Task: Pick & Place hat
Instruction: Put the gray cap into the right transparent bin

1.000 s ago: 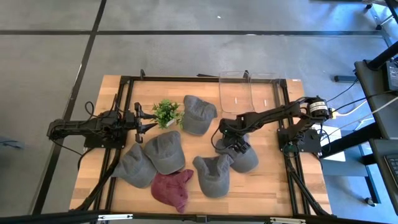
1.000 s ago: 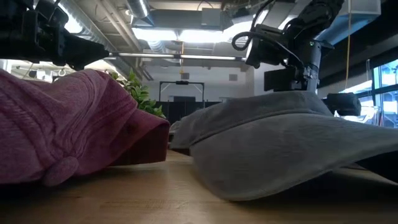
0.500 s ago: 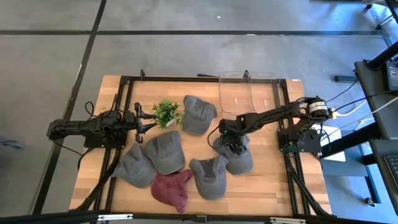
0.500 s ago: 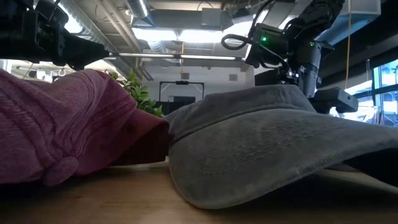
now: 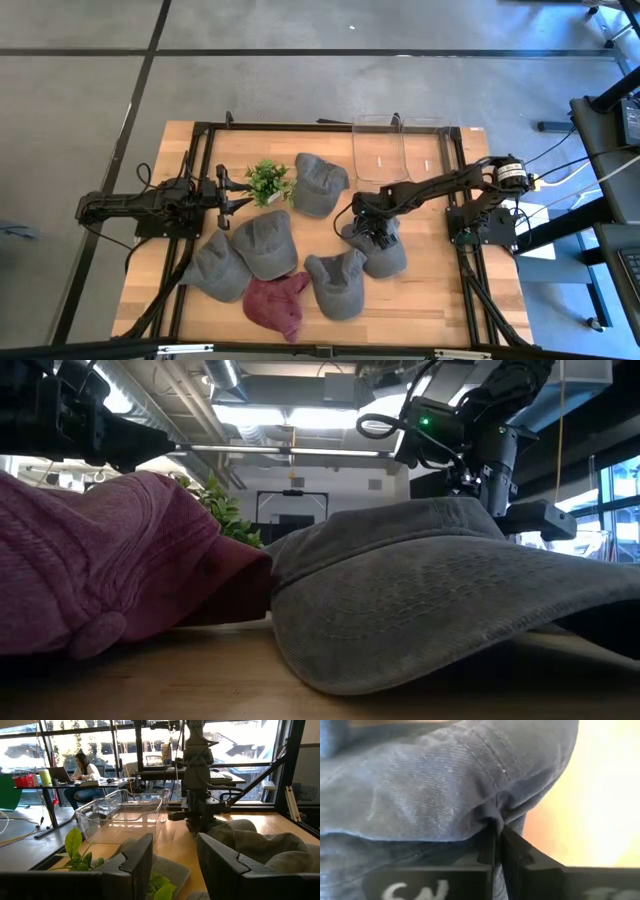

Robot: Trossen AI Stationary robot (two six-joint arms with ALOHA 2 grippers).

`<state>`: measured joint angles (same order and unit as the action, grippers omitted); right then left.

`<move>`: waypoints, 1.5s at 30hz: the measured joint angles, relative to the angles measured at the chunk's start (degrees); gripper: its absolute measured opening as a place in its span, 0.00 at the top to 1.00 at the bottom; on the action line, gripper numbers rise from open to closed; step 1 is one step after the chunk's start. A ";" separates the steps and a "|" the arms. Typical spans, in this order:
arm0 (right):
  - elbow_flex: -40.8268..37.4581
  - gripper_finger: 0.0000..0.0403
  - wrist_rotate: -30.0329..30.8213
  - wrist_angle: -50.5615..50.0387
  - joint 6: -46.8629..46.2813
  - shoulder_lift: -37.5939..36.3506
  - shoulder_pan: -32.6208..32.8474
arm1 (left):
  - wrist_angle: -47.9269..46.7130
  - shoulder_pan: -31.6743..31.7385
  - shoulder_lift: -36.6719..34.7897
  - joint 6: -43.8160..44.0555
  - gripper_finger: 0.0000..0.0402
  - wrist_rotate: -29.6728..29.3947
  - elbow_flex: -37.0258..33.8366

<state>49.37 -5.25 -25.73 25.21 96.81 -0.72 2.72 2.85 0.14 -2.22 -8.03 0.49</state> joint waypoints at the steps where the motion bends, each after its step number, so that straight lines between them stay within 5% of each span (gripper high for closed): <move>1: 0.25 0.95 1.71 -0.25 -0.56 -0.11 0.17 | 0.00 0.00 0.00 0.00 0.63 0.00 0.00; 21: 23.71 0.97 17.81 -21.42 -6.21 -13.10 0.60 | 0.01 -0.02 0.01 0.02 0.63 0.09 -0.01; 26: 31.99 0.97 25.98 -25.84 -9.15 -17.61 0.60 | 0.01 -0.01 0.00 0.00 0.63 0.11 -0.02; 32: 39.30 0.97 44.41 -36.64 -12.19 -22.92 -0.78 | 0.00 -0.02 0.00 -0.04 0.63 0.04 -0.01; 45: 29.99 0.97 55.66 -50.55 -3.67 -32.74 -12.29 | 0.00 -0.02 0.00 -0.09 0.63 -0.09 -0.01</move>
<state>79.36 50.41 -76.28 21.54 64.07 -13.00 2.72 2.83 0.15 -2.31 -8.13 0.47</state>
